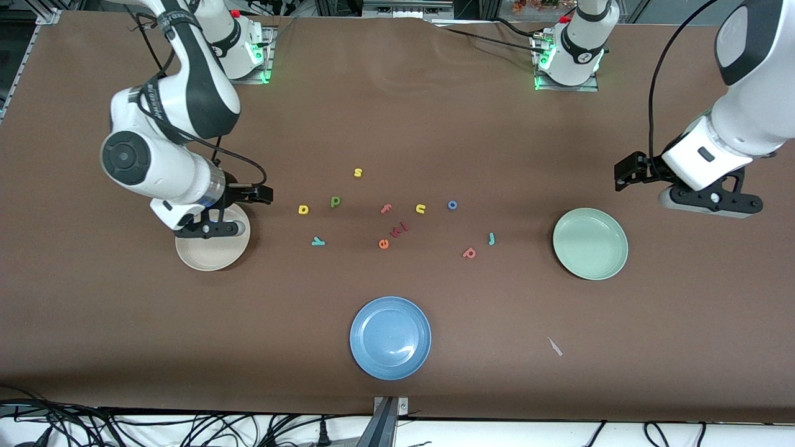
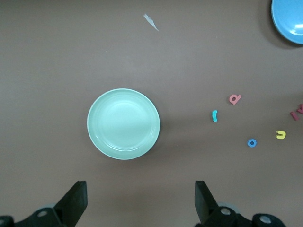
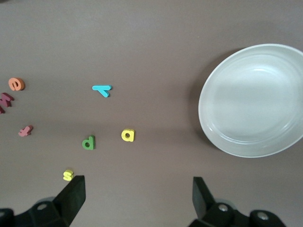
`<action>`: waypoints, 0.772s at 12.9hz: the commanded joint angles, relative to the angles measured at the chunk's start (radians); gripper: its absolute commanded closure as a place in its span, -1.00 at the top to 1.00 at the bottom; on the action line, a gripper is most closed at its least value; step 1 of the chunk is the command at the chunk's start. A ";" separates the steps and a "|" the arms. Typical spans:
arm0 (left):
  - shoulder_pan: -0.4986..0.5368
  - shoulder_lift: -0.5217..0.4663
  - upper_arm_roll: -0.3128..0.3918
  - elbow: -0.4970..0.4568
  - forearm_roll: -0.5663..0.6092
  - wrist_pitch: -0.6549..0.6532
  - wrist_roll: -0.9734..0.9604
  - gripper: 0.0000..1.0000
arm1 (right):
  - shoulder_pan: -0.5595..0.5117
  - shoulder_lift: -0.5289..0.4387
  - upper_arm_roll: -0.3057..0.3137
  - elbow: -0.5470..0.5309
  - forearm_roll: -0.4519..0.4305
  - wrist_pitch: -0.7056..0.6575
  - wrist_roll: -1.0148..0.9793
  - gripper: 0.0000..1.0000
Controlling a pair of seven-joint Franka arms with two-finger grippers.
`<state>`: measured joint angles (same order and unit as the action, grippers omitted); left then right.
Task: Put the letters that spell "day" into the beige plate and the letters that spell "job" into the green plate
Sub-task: 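Move the right gripper toward the yellow letter while the left gripper follows, then lower the right gripper to the yellow a while the left gripper lowers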
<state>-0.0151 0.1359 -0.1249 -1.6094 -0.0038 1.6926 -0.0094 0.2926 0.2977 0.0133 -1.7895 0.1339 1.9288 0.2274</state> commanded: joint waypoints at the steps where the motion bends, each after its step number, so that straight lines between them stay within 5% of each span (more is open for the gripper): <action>1: -0.031 0.033 -0.002 0.026 0.004 -0.013 0.014 1.00 | 0.010 -0.028 -0.004 -0.068 -0.003 0.064 0.021 0.99; 10: -0.117 0.137 -0.007 0.026 -0.087 0.060 -0.133 1.00 | 0.048 -0.008 0.031 -0.346 -0.002 0.511 0.067 0.99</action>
<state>-0.1354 0.2407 -0.1347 -1.6090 -0.0636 1.7359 -0.1281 0.3253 0.2995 0.0415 -2.0734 0.1339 2.3575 0.2513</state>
